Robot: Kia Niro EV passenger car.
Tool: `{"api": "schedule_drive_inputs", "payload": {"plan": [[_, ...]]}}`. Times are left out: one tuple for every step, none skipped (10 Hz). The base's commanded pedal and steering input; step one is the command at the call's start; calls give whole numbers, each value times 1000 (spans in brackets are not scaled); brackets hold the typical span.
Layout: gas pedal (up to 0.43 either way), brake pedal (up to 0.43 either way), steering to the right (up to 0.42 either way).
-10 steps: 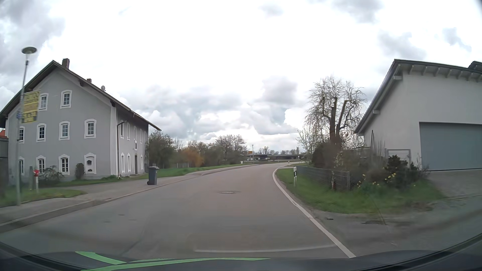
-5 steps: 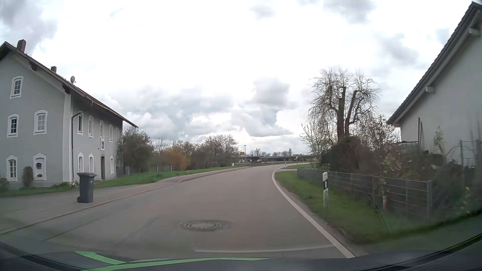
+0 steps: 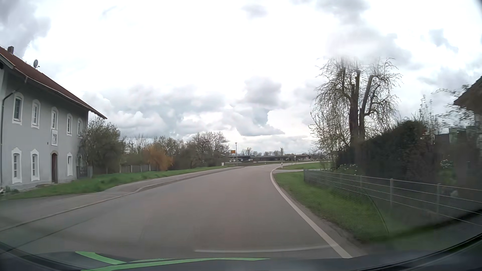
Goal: Follow the waypoints while adhering to traffic rules and regulations
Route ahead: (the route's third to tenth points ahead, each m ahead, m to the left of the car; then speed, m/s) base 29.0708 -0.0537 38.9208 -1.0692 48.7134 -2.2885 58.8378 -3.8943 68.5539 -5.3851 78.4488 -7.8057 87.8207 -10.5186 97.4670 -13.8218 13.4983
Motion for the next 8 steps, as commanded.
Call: {"api": "schedule_drive_inputs", "payload": {"plan": [[138,0,18],[138,0,18],[150,0,18],[150,0,18],[150,0,18],[150,0,18],[150,0,18],[157,0,18]]}}
